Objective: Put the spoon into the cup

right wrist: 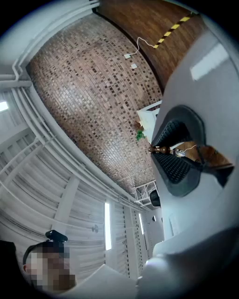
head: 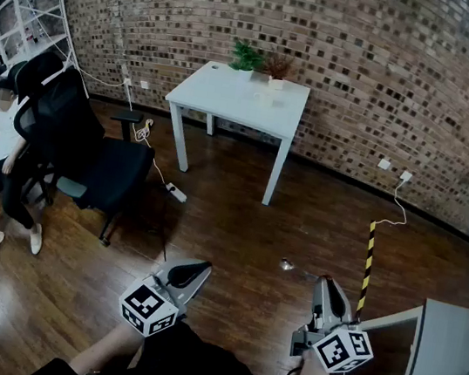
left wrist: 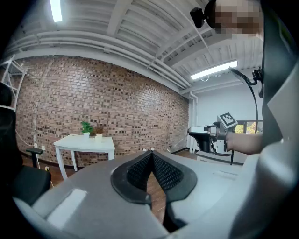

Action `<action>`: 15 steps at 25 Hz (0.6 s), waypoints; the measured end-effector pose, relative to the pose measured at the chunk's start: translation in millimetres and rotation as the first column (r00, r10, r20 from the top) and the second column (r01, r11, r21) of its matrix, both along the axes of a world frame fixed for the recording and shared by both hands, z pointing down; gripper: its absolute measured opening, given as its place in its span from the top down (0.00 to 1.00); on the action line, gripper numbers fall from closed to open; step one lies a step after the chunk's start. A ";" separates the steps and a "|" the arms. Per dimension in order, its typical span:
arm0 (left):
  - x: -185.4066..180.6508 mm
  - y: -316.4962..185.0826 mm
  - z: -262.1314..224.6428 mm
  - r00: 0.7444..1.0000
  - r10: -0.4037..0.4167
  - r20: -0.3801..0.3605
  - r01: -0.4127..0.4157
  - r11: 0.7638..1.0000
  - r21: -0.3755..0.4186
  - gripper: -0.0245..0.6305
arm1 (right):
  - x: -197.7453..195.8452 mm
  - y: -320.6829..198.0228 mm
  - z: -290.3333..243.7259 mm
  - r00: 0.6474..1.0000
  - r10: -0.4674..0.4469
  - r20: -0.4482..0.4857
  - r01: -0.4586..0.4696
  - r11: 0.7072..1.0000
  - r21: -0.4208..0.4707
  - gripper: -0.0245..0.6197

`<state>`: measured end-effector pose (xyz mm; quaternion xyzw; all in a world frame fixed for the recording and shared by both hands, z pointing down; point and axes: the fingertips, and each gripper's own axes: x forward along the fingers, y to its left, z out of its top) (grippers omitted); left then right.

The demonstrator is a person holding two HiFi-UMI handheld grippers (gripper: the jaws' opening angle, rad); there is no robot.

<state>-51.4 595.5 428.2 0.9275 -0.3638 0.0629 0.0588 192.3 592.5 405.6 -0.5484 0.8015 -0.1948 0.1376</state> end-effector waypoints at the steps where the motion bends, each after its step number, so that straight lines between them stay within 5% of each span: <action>1: 2.7 -5.4 -2.3 1.000 0.006 -0.003 -0.006 1.000 0.000 0.97 | 4.4 -7.0 0.7 1.000 0.006 -0.012 -0.006 1.000 -0.005 0.88; 8: 6.6 -55.8 7.4 0.999 0.030 -0.025 -0.030 0.999 -0.025 0.97 | 15.2 -54.4 10.2 0.998 0.042 -0.047 -0.043 0.999 -0.021 0.88; 15: -39.6 -141.8 -3.8 0.997 0.057 -0.047 -0.057 0.998 0.000 0.97 | -35.3 -126.4 -9.3 0.996 0.054 -0.067 -0.053 0.998 0.017 0.88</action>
